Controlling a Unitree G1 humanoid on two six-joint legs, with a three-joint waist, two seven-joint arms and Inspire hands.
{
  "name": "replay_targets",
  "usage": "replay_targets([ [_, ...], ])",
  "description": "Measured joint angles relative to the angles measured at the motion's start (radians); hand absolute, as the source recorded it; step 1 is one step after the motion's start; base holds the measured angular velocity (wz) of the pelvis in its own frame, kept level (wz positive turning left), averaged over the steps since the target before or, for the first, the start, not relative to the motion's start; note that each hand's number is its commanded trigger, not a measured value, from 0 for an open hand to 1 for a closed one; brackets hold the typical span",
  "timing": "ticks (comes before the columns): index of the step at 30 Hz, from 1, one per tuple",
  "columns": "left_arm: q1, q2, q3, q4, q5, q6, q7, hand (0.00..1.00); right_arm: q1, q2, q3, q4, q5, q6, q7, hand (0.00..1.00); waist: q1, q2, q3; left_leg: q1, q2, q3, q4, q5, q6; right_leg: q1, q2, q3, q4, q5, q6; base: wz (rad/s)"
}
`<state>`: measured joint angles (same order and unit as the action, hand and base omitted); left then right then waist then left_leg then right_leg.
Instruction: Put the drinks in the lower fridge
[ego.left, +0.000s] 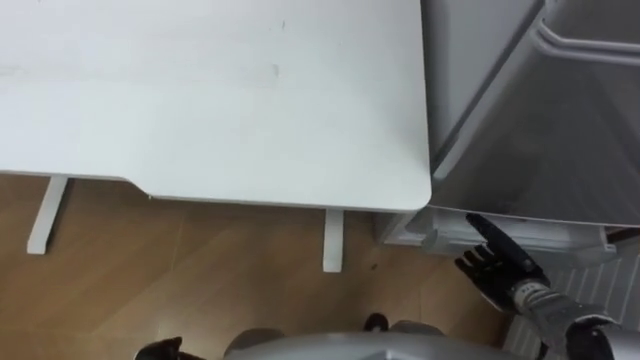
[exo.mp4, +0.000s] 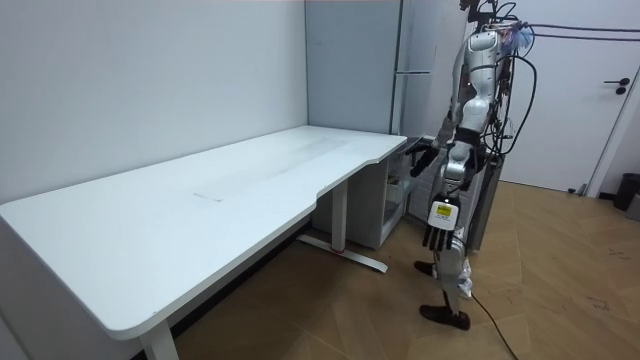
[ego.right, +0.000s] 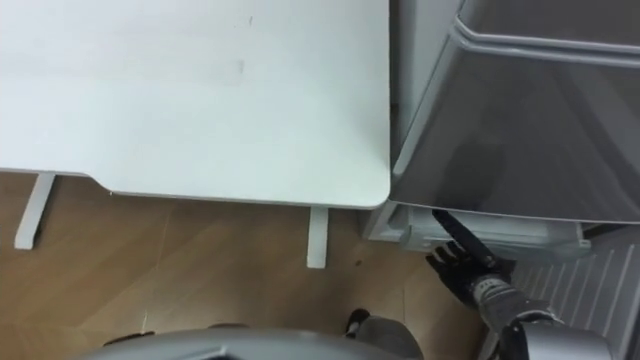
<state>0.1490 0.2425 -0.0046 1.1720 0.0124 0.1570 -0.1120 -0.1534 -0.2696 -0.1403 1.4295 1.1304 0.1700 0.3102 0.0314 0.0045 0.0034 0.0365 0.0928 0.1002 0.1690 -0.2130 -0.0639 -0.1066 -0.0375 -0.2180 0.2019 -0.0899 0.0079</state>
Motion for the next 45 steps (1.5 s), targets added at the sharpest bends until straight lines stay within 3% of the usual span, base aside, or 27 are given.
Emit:
replay_targets([
  [5, 0.019, -0.014, 0.024, 0.005, 0.069, -0.005, 0.022, 0.00, 0.081, 0.015, 0.001, -0.004, -0.015, -0.019, 0.010, 0.00, 0.000, -0.006, -0.0027, 0.009, 0.000, 0.005, -0.004, -0.001, 0.001, 0.004, 0.002, 0.008, 0.003, -0.001, 0.000, -0.03],
  [8, 0.023, -0.030, 0.036, 0.005, 0.070, -0.005, 0.033, 0.00, 0.113, 0.029, 0.008, -0.006, -0.015, -0.025, 0.007, 0.00, -0.004, -0.011, -0.0016, 0.010, 0.000, 0.006, -0.001, -0.001, 0.001, 0.005, 0.002, 0.011, 0.003, -0.003, 0.000, -0.01],
  [15, 0.019, -0.031, 0.041, 0.007, 0.070, -0.006, 0.063, 0.00, 0.185, 0.063, 0.011, -0.022, -0.045, -0.030, -0.003, 0.00, -0.026, -0.020, 0.0035, 0.043, -0.003, 0.012, -0.003, -0.005, 0.007, 0.033, -0.002, 0.020, 0.008, -0.011, 0.006, 0.00],
  [20, 0.017, -0.032, 0.040, 0.009, 0.070, -0.011, 0.063, 0.00, 0.204, 0.064, 0.011, -0.026, -0.060, -0.029, -0.002, 0.00, -0.047, -0.022, 0.0043, 0.044, -0.022, 0.029, 0.001, -0.016, 0.025, -0.001, -0.026, 0.031, 0.074, -0.031, 0.016, -0.07],
  [22, 0.008, -0.032, 0.040, 0.019, 0.070, -0.011, 0.063, 0.00, 0.205, 0.065, 0.011, -0.026, -0.088, -0.025, -0.001, 0.00, -0.053, -0.023, 0.0028, 0.044, -0.033, 0.046, 0.003, -0.020, 0.033, -0.020, -0.034, 0.054, 0.095, -0.033, 0.021, -0.21],
  [29, -0.009, -0.031, 0.040, 0.027, 0.069, -0.015, 0.065, 0.00, 0.206, 0.075, 0.011, -0.027, -0.110, -0.026, -0.002, 0.00, -0.057, -0.018, -0.0002, 0.043, -0.038, 0.084, -0.001, -0.028, 0.045, -0.026, -0.031, 0.081, 0.073, -0.006, 0.029, -0.17],
  [35, -0.012, -0.029, 0.035, 0.040, 0.058, -0.026, 0.083, 0.00, 0.184, 0.077, 0.038, -0.075, -0.050, -0.029, -0.067, 0.00, -0.053, -0.012, -0.0023, 0.029, -0.039, 0.118, 0.012, -0.038, 0.052, -0.054, -0.025, 0.113, 0.071, 0.004, 0.033, -0.18],
  [37, -0.019, -0.024, -0.010, 0.051, 0.057, -0.028, 0.090, 0.00, 0.144, 0.077, 0.039, -0.077, 0.039, -0.040, -0.102, 0.00, -0.054, -0.006, -0.0038, 0.008, -0.039, 0.122, 0.025, -0.043, 0.054, -0.072, -0.025, 0.116, 0.074, 0.007, 0.034, -0.04],
  [40, -0.037, -0.029, -0.020, 0.070, 0.058, -0.033, 0.091, 0.00, 0.068, 0.083, 0.010, -0.075, 0.098, -0.060, -0.133, 0.00, -0.051, 0.000, -0.0047, -0.039, -0.038, 0.122, 0.053, -0.046, 0.056, -0.110, -0.025, 0.120, 0.078, 0.018, 0.033, -0.01],
  [44, -0.061, -0.036, -0.020, 0.113, 0.058, -0.046, 0.075, 0.00, -0.028, 0.090, -0.060, -0.075, 0.187, -0.098, -0.154, 0.00, -0.045, 0.028, 0.0081, -0.146, -0.028, 0.121, 0.171, -0.083, 0.062, -0.188, -0.029, 0.127, 0.129, 0.019, 0.031, -0.04],
  [45, -0.071, -0.036, -0.022, 0.128, 0.057, -0.048, 0.067, 0.00, -0.062, 0.087, -0.071, -0.074, 0.202, -0.112, -0.157, 0.00, -0.046, 0.042, 0.0157, -0.193, -0.027, 0.118, 0.215, -0.095, 0.066, -0.227, -0.034, 0.129, 0.152, 0.019, 0.031, 0.00],
])
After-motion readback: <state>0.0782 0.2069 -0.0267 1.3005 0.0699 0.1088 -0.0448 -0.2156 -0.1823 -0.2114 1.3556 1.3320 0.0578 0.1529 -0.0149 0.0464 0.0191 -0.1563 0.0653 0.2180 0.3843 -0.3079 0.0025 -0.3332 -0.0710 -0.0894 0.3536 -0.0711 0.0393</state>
